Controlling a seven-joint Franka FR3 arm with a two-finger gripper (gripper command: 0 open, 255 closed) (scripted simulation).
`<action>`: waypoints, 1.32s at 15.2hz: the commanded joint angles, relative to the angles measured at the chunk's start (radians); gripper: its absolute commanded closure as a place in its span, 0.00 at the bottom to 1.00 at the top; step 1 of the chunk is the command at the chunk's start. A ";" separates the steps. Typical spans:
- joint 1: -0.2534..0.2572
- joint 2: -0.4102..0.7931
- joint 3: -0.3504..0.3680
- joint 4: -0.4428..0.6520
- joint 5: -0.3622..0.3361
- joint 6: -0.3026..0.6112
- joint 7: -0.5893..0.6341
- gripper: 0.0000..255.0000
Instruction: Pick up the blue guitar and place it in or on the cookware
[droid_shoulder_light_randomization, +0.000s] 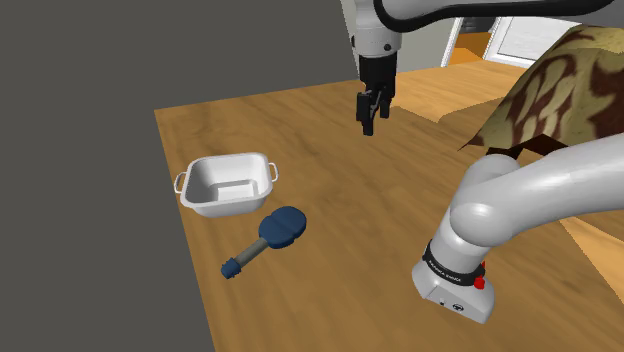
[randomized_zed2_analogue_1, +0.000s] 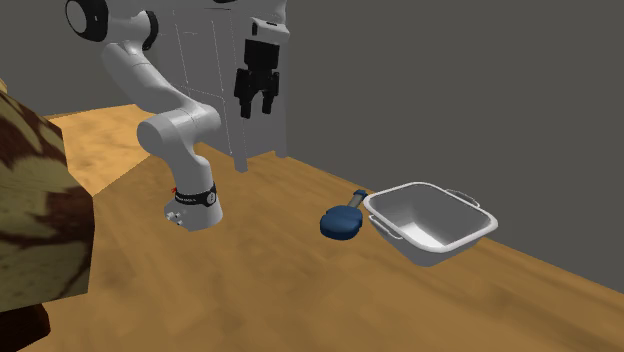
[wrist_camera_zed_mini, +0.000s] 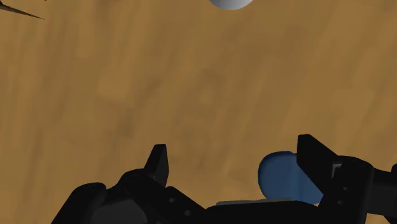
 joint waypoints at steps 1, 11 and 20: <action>0.000 0.000 0.000 0.000 0.000 0.000 0.000 0.00; 0.120 0.234 -0.039 -0.107 -0.026 0.399 -0.274 0.00; 0.224 0.509 -0.042 -0.111 -0.025 0.730 -0.513 0.00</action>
